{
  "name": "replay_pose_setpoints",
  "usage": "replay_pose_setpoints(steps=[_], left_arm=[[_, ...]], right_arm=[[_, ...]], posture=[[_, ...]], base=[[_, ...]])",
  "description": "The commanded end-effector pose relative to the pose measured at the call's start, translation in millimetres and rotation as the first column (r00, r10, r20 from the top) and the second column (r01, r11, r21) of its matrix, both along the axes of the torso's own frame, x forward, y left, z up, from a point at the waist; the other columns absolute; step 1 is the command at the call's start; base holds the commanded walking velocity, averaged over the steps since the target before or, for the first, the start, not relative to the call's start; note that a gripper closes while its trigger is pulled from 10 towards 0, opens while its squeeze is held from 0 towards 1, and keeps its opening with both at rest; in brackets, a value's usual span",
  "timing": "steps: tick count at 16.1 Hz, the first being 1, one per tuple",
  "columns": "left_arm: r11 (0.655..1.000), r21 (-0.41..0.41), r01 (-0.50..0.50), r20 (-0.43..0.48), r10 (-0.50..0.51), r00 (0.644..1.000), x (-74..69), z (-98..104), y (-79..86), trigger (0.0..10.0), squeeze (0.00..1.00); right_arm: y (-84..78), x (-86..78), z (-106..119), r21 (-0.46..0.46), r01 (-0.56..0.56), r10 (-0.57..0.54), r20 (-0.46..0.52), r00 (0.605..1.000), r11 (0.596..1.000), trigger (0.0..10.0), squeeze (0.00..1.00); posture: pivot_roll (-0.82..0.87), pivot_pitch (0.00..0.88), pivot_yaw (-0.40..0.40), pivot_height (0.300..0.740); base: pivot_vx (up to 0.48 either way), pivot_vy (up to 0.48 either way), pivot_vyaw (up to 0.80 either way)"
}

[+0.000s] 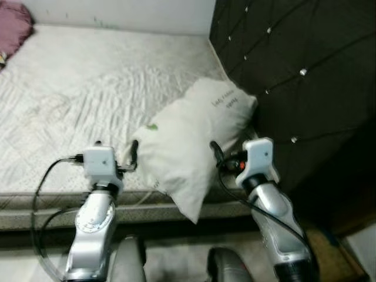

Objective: Clean up the room

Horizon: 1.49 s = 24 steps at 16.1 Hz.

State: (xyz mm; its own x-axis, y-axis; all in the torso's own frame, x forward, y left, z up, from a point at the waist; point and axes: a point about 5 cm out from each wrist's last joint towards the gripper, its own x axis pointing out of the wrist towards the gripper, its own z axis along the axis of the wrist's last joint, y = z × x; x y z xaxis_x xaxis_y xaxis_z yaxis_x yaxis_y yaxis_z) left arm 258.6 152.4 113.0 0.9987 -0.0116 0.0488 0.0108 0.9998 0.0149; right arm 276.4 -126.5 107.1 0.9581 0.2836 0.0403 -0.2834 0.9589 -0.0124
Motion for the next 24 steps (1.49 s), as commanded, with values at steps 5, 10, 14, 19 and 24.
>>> replay_pose_setpoints(steps=[5, 10, 14, 19, 24], left_arm=[[1.000, 0.005, -0.011, 0.006, 0.011, 1.000, 0.0, 1.6, 4.1, 10.0, 0.00], [1.000, 0.006, -0.005, -0.017, 0.005, 1.000, -0.1, -1.3, 2.2, 10.0, 0.00], [1.000, 0.006, -0.009, -0.036, 0.010, 0.999, 0.1, -3.8, 1.9, 10.0, 0.00], [1.000, 0.010, -0.007, -0.045, 0.007, 0.999, 0.1, -3.9, 2.6, 10.0, 0.00], [1.000, 0.018, -0.014, -0.044, 0.015, 0.999, 0.5, -2.9, 3.4, 10.0, 0.00]], right_arm=[[5.6, 7.8, 4.2, -0.002, -0.008, 0.008, 0.019, 1.000, 1.000, 10.0, 0.00], [4.6, 8.5, 4.5, -0.001, 0.019, -0.019, 0.021, 1.000, 1.000, 10.0, 0.00], [1.6, 9.5, 0.6, 0.011, 0.045, -0.045, -0.012, 0.999, 0.999, 10.0, 0.00], [0.0, 9.0, 0.0, 0.017, 0.062, -0.061, -0.017, 0.998, 0.998, 10.0, 0.00], [3.0, 8.7, -1.0, 0.023, 0.042, -0.042, -0.021, 0.999, 0.999, 10.0, 0.00]], posture=[[-0.03, 0.047, -0.071, 0.641], [-0.03, 0.048, -0.076, 0.641], [-0.03, 0.050, -0.079, 0.641], [-0.03, 0.053, -0.078, 0.641], [-0.02, 0.060, -0.078, 0.641]], base=[[0.466, 0.000, 0.48], [0.388, 0.000, 0.00], [0.000, 0.000, -0.40], [0.000, 0.000, -0.80], [0.000, 0.000, -0.16]])
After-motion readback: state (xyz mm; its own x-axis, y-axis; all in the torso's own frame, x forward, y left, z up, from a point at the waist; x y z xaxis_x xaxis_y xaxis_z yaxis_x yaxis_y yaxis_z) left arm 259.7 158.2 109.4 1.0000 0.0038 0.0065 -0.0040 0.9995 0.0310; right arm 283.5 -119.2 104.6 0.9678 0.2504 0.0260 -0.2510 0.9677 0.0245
